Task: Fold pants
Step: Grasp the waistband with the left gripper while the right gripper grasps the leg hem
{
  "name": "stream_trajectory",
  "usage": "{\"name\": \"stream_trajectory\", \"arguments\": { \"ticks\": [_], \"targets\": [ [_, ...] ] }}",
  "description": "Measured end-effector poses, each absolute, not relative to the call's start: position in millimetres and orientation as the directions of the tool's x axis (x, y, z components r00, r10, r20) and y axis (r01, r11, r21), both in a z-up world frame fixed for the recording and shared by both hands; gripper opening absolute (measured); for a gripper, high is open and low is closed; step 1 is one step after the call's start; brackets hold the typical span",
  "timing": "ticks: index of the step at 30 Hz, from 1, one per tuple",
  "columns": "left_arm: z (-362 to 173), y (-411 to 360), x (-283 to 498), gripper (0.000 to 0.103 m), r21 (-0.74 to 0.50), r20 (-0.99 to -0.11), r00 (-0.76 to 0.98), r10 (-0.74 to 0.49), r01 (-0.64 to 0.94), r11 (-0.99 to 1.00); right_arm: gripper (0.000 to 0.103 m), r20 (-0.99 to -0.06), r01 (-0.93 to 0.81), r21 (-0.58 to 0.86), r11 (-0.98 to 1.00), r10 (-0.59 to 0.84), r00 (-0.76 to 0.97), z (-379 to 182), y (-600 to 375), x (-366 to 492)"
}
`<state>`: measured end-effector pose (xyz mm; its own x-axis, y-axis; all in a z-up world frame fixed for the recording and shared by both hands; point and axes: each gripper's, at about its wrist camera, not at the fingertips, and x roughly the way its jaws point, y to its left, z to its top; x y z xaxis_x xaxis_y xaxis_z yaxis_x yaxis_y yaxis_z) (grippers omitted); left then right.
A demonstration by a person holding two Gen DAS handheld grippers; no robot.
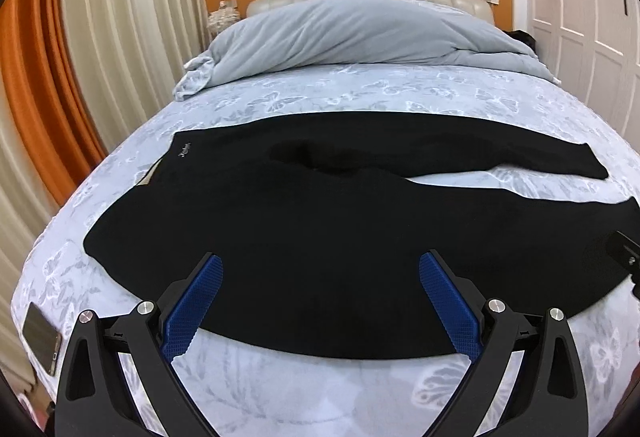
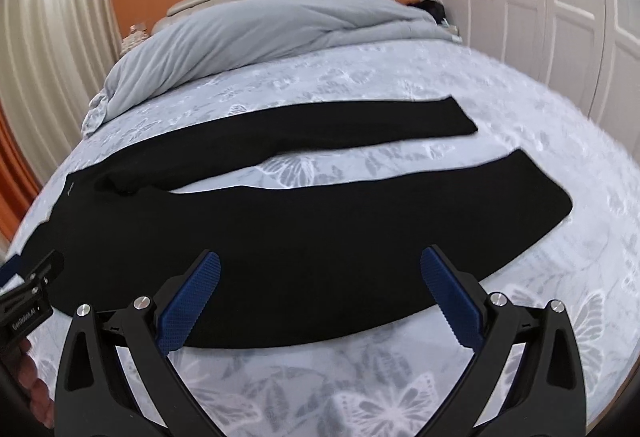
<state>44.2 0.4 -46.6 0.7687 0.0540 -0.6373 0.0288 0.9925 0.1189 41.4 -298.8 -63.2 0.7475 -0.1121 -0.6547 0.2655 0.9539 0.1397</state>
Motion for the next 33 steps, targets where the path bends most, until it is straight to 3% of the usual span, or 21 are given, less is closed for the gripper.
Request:
{"name": "stream_trajectory", "arguments": {
  "ticks": [8,15,19,22,25,29,33],
  "targets": [
    [-53,6,51,0.097,0.112,-0.645,0.763,0.046,0.035,0.993,0.098,-0.639,0.287,0.069,0.956,-0.178,0.748,-72,-302,48],
    [-50,67,111,0.097,-0.075,-0.735,0.673,-0.083,0.041,0.996,0.098,-0.672,0.277,0.102,0.956,-0.139,0.727,-67,-365,83],
    [-35,126,191,0.097,-0.034,-0.737,0.675,0.029,-0.080,0.996,0.098,-0.729,0.285,0.181,0.941,-0.067,0.682,-71,-442,140],
    [-37,166,257,0.097,0.072,-0.736,0.655,0.170,-0.174,0.982,0.098,-0.752,0.358,0.127,0.925,-0.145,0.643,-80,-497,193],
    [-45,209,315,0.097,0.091,-0.752,0.618,0.230,-0.248,0.965,0.098,-0.756,0.400,0.116,0.909,-0.180,0.630,-90,-538,237],
    [-75,266,377,0.097,-0.017,-0.840,0.514,0.173,-0.345,0.938,0.098,-0.801,0.439,0.192,0.878,-0.118,0.587,-116,-575,288],
    [-97,298,397,0.096,-0.188,-0.848,0.523,0.089,-0.452,0.872,0.098,-0.817,0.436,0.180,0.882,-0.113,0.565,-135,-573,311]
  ]
}}
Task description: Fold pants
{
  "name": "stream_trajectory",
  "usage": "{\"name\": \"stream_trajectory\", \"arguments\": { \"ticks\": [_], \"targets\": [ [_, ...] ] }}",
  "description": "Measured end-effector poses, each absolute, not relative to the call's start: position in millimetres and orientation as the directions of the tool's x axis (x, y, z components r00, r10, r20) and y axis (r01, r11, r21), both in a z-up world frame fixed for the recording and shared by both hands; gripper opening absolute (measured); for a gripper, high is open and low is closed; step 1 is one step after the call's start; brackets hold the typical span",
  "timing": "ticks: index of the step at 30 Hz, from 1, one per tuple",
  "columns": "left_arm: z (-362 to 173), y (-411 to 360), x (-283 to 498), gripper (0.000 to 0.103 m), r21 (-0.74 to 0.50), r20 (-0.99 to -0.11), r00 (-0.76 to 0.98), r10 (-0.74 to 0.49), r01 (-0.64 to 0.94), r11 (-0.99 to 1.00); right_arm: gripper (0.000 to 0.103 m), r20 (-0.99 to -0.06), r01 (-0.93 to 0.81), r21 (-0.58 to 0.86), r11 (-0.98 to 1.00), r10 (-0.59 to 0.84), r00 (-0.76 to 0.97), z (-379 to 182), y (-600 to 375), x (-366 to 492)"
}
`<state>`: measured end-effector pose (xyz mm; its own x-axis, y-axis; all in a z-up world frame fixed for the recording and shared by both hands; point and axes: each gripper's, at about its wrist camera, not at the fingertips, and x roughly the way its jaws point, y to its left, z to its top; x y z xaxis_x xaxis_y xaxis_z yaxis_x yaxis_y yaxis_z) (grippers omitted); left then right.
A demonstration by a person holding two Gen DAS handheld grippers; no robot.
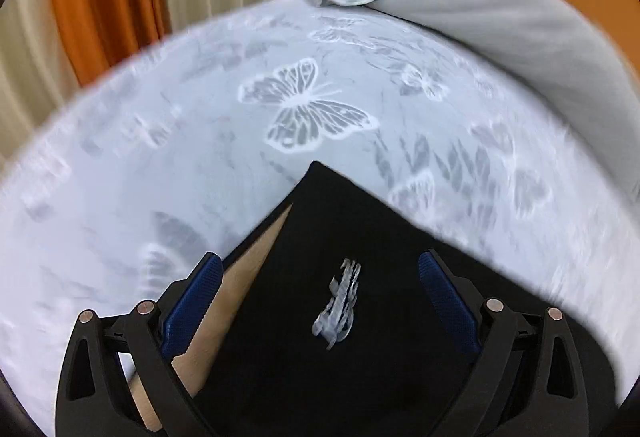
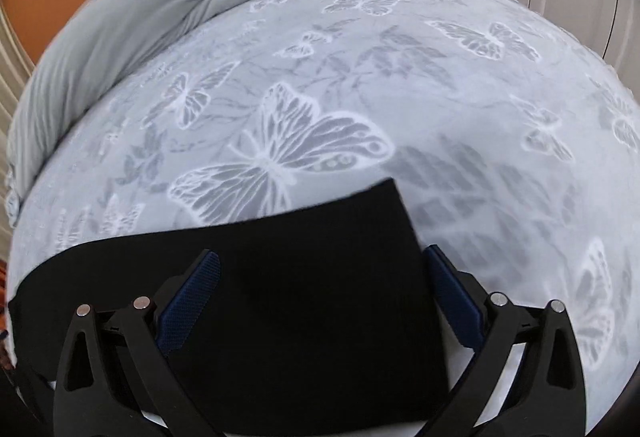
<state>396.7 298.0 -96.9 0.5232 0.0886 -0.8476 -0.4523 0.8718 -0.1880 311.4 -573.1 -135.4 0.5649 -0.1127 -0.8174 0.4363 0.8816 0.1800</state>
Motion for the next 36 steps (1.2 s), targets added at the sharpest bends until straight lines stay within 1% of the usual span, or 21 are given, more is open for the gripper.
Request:
{"name": "stream_trajectory", "arguments": {
  "ticks": [1,2,3,4,5,6,7,12,16,19,22,25,26,27,28,29,30,31,32,33,36],
  "targets": [
    [-107,301,405,0.096,-0.252,-0.859,0.511,0.020,-0.457,0.853,0.096,-0.810,0.421,0.157,0.893,-0.128,0.572,-136,-569,315],
    [-113,302,409,0.094,-0.261,-0.868,0.497,0.008,-0.469,0.844,0.079,-0.806,0.403,0.121,0.907,-0.147,0.573,-136,-562,318],
    [-112,301,411,0.093,-0.245,-0.864,0.503,0.030,-0.470,0.848,0.057,-0.806,0.399,0.097,0.912,-0.163,0.568,-136,-560,319],
    [-109,295,415,0.087,-0.216,-0.855,0.516,0.049,-0.441,0.871,0.047,-0.806,0.390,0.094,0.916,-0.160,0.570,-135,-558,320],
    [-108,290,418,0.069,-0.191,-0.856,0.515,0.054,-0.411,0.892,0.019,-0.800,0.374,0.132,0.918,-0.124,0.587,-133,-559,318],
    [-106,286,420,0.024,-0.178,-0.855,0.516,0.049,-0.380,0.908,0.015,-0.795,0.364,0.162,0.917,-0.097,0.599,-130,-561,318],
    [-105,286,421,0.008,-0.186,-0.860,0.510,0.027,-0.363,0.913,0.015,-0.779,0.358,0.179,0.916,-0.091,0.620,-123,-560,314],
    [-58,297,387,0.007,-0.326,-0.775,0.629,-0.066,-0.308,0.894,0.014,-0.665,0.280,0.226,0.933,-0.063,0.744,-64,-544,270],
    [-2,305,316,0.007,-0.411,-0.690,0.705,-0.163,-0.196,0.890,0.014,-0.580,0.149,0.213,0.966,0.002,0.814,-9,-530,209],
    [20,310,255,0.007,-0.395,-0.678,0.712,-0.182,-0.144,0.907,0.015,-0.573,0.100,0.155,0.983,0.006,0.819,7,-526,154],
    [12,316,199,0.008,-0.359,-0.720,0.669,-0.183,-0.133,0.924,0.016,-0.619,0.089,0.103,0.991,-0.006,0.785,-6,-531,106],
    [-21,318,165,0.019,-0.293,-0.790,0.597,-0.142,-0.163,0.942,0.024,-0.704,0.120,0.083,0.989,-0.027,0.710,-42,-540,78],
    [-32,319,155,0.027,-0.276,-0.803,0.585,-0.117,-0.190,0.942,0.027,-0.731,0.137,0.059,0.989,-0.050,0.680,-55,-541,71],
    [-37,321,145,0.039,-0.281,-0.807,0.580,-0.107,-0.219,0.934,0.030,-0.762,0.170,0.021,0.985,-0.095,0.641,-70,-544,62],
    [-42,325,131,0.046,-0.344,-0.796,0.589,-0.137,-0.255,0.904,0.030,-0.774,0.198,0.002,0.980,-0.124,0.621,-78,-544,54],
    [-44,328,122,0.063,-0.413,-0.776,0.603,-0.184,-0.266,0.871,0.031,-0.782,0.227,-0.011,0.974,-0.150,0.604,-83,-547,47],
    [-45,331,114,0.081,-0.483,-0.751,0.619,-0.232,-0.275,0.831,0.041,-0.777,0.257,0.012,0.966,-0.153,0.610,-82,-551,34],
    [-46,333,107,0.088,-0.553,-0.725,0.632,-0.273,-0.297,0.779,0.052,-0.761,0.275,0.058,0.960,-0.136,0.634,-77,-553,21],
    [-47,333,104,0.090,-0.598,-0.710,0.638,-0.297,-0.323,0.734,0.075,-0.737,0.296,0.096,0.950,-0.132,0.663,-70,-554,8],
    [-51,334,105,0.091,-0.631,-0.704,0.632,-0.324,-0.346,0.695,0.083,-0.705,0.311,0.120,0.943,-0.140,0.695,-61,-551,-3],
    [-69,328,123,0.091,-0.661,-0.731,0.561,-0.388,-0.440,0.608,0.083,-0.635,0.291,0.237,0.927,-0.079,0.768,-45,-541,-24]
  ]
}}
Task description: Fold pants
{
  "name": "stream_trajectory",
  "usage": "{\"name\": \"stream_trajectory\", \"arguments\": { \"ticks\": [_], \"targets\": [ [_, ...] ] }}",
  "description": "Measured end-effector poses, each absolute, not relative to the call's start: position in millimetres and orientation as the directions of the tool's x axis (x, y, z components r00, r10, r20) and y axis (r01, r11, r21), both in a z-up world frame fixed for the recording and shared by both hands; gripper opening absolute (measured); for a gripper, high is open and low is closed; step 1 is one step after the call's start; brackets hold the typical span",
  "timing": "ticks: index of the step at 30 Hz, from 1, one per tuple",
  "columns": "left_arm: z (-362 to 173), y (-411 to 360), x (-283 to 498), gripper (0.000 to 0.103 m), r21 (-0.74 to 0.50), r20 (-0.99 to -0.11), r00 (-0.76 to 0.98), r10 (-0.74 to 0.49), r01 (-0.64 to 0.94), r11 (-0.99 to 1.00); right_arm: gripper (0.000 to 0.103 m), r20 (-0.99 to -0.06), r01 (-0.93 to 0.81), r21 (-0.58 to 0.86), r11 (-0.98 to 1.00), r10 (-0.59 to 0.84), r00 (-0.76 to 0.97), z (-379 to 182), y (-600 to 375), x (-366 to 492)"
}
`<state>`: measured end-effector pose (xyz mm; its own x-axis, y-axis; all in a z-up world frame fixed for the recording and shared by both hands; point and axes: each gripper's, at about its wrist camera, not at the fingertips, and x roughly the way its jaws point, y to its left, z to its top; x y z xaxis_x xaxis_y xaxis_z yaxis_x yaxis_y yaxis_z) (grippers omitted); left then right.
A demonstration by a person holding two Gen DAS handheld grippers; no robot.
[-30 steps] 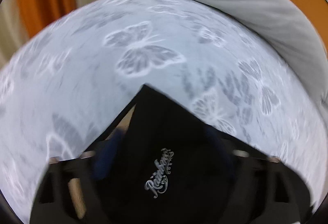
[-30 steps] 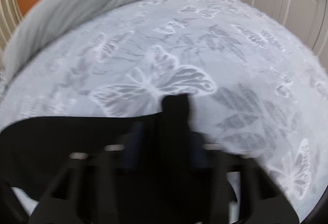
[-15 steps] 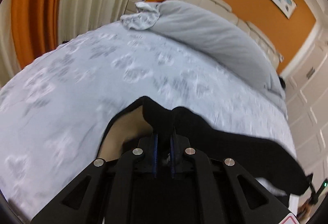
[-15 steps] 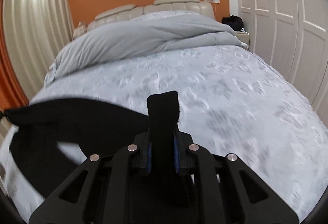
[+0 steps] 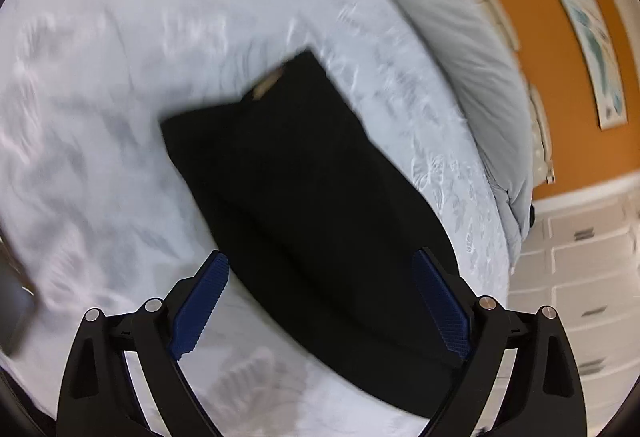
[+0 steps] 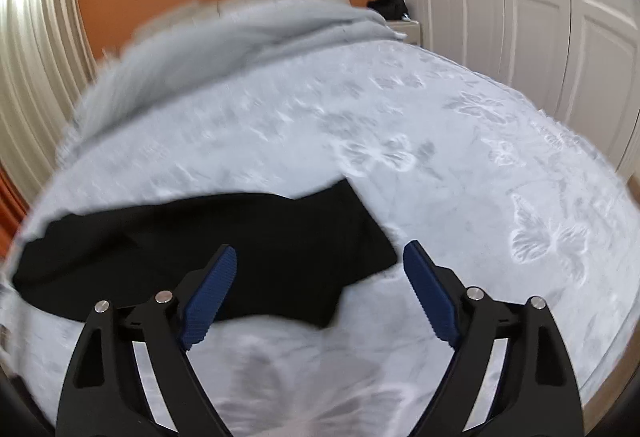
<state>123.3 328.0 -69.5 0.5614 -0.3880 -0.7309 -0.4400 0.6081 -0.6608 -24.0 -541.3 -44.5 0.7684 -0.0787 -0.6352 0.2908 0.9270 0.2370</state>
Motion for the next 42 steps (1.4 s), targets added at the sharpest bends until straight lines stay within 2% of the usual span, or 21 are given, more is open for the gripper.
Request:
{"name": "stream_trajectory", "arguments": {
  "ticks": [4,7,8,9,12,15,17,19,20,21,23,25,27,30,31,34,35,37,38,39,42],
  "targets": [
    [-79,322,153,0.086,-0.686,-0.712,0.581,-0.394,-0.458,0.565,0.083,-0.616,0.232,0.445,0.865,0.107,0.780,-47,-531,-15],
    [-94,323,171,0.048,-0.692,-0.718,0.555,-0.420,-0.506,0.514,0.083,-0.605,0.221,0.579,0.785,0.233,0.761,-62,-522,11],
    [-97,325,174,0.019,-0.687,-0.724,0.544,-0.424,-0.517,0.510,0.083,-0.599,0.222,0.614,0.758,0.264,0.756,-68,-521,23],
    [-100,327,177,0.008,-0.688,-0.724,0.535,-0.435,-0.517,0.509,0.083,-0.603,0.234,0.635,0.736,0.283,0.746,-73,-519,39],
    [-100,340,173,0.007,-0.706,-0.708,0.536,-0.459,-0.526,0.475,0.082,-0.637,0.287,0.661,0.693,0.317,0.703,-91,-517,85],
    [-99,348,171,0.007,-0.700,-0.714,0.517,-0.471,-0.516,0.494,0.076,-0.605,0.319,0.755,0.572,0.420,0.677,-112,-511,125],
    [-103,351,172,0.007,-0.697,-0.717,0.499,-0.486,-0.516,0.499,0.076,-0.636,0.323,0.732,0.599,0.433,0.639,-119,-491,154],
    [-108,350,177,0.007,-0.698,-0.716,0.490,-0.497,-0.507,0.506,0.049,-0.716,0.372,0.655,0.658,0.383,0.584,-133,-475,180],
    [-109,350,177,0.006,-0.699,-0.715,0.493,-0.496,-0.507,0.504,0.004,-0.737,0.395,0.629,0.669,0.353,0.576,-136,-471,184],
    [-109,350,173,0.005,-0.702,-0.712,0.498,-0.495,-0.506,0.501,0.003,-0.741,0.413,0.620,0.667,0.323,0.589,-135,-472,190],
    [-97,350,175,0.005,-0.710,-0.703,0.518,-0.487,-0.477,0.518,0.003,-0.655,0.346,0.670,0.657,0.303,0.692,-105,-473,184],
    [-75,352,172,0.005,-0.711,-0.694,0.542,-0.474,-0.412,0.570,0.003,-0.523,0.138,0.646,0.751,0.303,0.797,-45,-457,156],
    [-60,352,167,0.005,-0.680,-0.711,0.542,-0.448,-0.365,0.636,0.003,-0.476,0.003,0.537,0.844,0.300,0.827,-7,-439,117],
    [-62,350,162,0.005,-0.588,-0.770,0.509,-0.384,-0.335,0.736,0.005,-0.610,0.046,0.448,0.893,0.268,0.746,-44,-440,90],
    [-72,352,160,0.006,-0.596,-0.771,0.495,-0.402,-0.338,0.728,0.006,-0.675,0.104,0.462,0.881,0.274,0.685,-77,-449,86],
    [-88,355,154,0.008,-0.645,-0.742,0.501,-0.446,-0.352,0.678,0.015,-0.770,0.188,0.460,0.868,0.285,0.571,-132,-458,73],
    [-87,354,153,0.011,-0.636,-0.747,0.504,-0.433,-0.353,0.686,0.025,-0.774,0.202,0.457,0.866,0.275,0.570,-135,-458,69],
    [-85,352,151,0.029,-0.621,-0.756,0.508,-0.413,-0.357,0.698,0.050,-0.750,0.203,0.462,0.863,0.258,0.609,-128,-461,63],
    [-84,351,151,0.044,-0.626,-0.752,0.514,-0.413,-0.361,0.692,0.075,-0.720,0.203,0.476,0.856,0.246,0.649,-120,-466,61],
    [-83,350,152,0.052,-0.636,-0.744,0.525,-0.412,-0.370,0.677,0.085,-0.693,0.209,0.492,0.845,0.235,0.682,-116,-474,63],
    [-86,352,152,0.053,-0.680,-0.712,0.555,-0.430,-0.391,0.620,0.084,-0.593,0.165,0.622,0.766,0.322,0.739,-111,-500,78]
  ]
}}
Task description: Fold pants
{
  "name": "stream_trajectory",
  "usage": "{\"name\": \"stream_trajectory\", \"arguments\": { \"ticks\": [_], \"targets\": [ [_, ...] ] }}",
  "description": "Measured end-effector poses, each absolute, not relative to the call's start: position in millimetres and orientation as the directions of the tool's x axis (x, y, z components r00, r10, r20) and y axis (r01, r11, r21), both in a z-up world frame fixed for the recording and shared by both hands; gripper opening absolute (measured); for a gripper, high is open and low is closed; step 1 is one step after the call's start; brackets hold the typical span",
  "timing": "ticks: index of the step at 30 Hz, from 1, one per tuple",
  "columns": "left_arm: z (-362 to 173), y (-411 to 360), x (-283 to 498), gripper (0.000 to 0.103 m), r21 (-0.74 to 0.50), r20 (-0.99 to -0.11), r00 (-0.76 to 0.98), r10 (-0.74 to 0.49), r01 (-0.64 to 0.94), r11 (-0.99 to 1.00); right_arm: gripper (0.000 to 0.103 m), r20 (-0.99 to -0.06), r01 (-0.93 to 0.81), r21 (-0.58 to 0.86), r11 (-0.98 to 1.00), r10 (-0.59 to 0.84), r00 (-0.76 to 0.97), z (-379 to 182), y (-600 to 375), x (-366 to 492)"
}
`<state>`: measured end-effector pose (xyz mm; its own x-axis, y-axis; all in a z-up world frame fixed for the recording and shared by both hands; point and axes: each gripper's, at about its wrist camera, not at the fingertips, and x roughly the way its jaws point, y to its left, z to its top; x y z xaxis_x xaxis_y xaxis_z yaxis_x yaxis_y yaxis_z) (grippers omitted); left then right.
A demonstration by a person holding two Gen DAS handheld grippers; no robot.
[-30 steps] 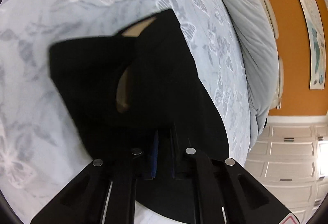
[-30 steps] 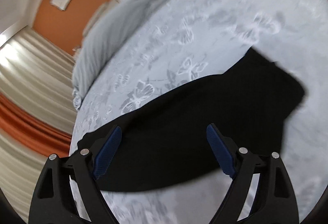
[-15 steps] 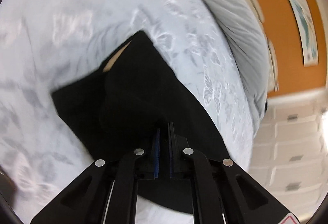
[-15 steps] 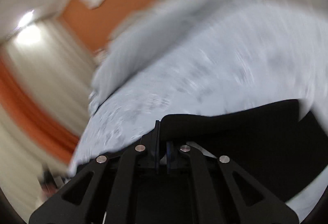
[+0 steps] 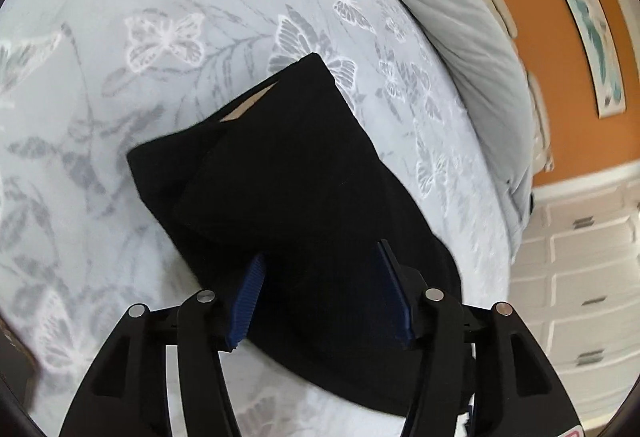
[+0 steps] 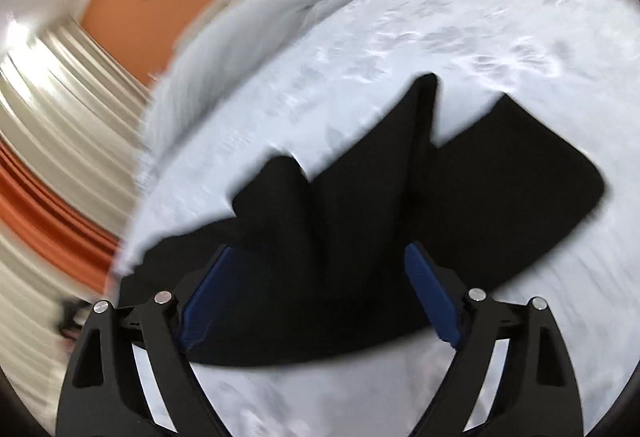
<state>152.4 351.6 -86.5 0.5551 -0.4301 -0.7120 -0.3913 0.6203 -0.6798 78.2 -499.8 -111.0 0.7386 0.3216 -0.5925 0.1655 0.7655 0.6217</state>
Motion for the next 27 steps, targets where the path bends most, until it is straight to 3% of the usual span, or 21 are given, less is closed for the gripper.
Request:
{"name": "stream_trajectory", "arguments": {
  "ticks": [2,4,5,7,10,11,13,16,19,20,22,23,24,26,27],
  "targets": [
    [-92,348,153,0.053,-0.682,-0.714,0.555,-0.426,-0.417,0.601,0.082,-0.631,0.239,0.613,0.753,0.284,0.722,-119,-510,103],
    [-95,343,153,0.053,-0.668,-0.728,0.549,-0.412,-0.432,0.606,0.055,-0.699,0.301,0.558,0.773,0.243,0.672,-133,-510,131],
    [-97,340,152,0.053,-0.658,-0.737,0.542,-0.403,-0.440,0.612,0.001,-0.715,0.313,0.542,0.780,0.233,0.659,-137,-513,136],
    [-98,335,152,0.053,-0.640,-0.754,0.529,-0.389,-0.460,0.616,0.003,-0.643,0.234,0.585,0.777,0.269,0.716,-117,-508,135],
    [-98,333,151,0.053,-0.616,-0.773,0.520,-0.364,-0.476,0.628,0.003,-0.475,0.128,0.563,0.817,0.193,0.859,-49,-513,79],
    [-98,333,151,0.053,-0.609,-0.777,0.520,-0.355,-0.475,0.636,0.003,-0.457,0.135,0.549,0.824,0.161,0.875,-40,-518,65],
    [-102,332,151,0.053,-0.598,-0.783,0.517,-0.346,-0.473,0.647,0.003,-0.507,0.227,0.521,0.823,0.084,0.858,-53,-541,43],
    [-110,328,148,0.053,-0.598,-0.784,0.516,-0.345,-0.477,0.644,0.004,-0.697,0.361,0.469,0.806,0.086,0.712,-123,-557,42],
    [-108,327,142,0.053,-0.609,-0.774,0.530,-0.347,-0.472,0.637,0.011,-0.694,0.375,0.531,0.760,0.136,0.707,-147,-551,32],
    [-106,328,141,0.054,-0.615,-0.770,0.529,-0.356,-0.467,0.636,0.015,-0.682,0.373,0.548,0.748,0.142,0.718,-145,-553,30],
    [-102,333,139,0.056,-0.606,-0.775,0.530,-0.343,-0.472,0.640,0.038,-0.645,0.367,0.596,0.714,0.153,0.749,-139,-560,36],
    [-101,335,138,0.056,-0.604,-0.775,0.535,-0.337,-0.472,0.642,0.065,-0.640,0.374,0.601,0.706,0.146,0.754,-141,-564,39],
    [-99,337,137,0.056,-0.604,-0.774,0.540,-0.330,-0.473,0.641,0.054,-0.648,0.398,0.586,0.706,0.114,0.753,-137,-570,45],
    [-97,342,132,0.056,-0.615,-0.765,0.554,-0.329,-0.475,0.630,0.015,-0.675,0.406,0.541,0.736,0.093,0.732,-127,-575,60],
    [-95,345,130,0.056,-0.623,-0.758,0.562,-0.331,-0.474,0.622,0.015,-0.675,0.409,0.537,0.738,0.085,0.733,-120,-574,55]
  ]
}}
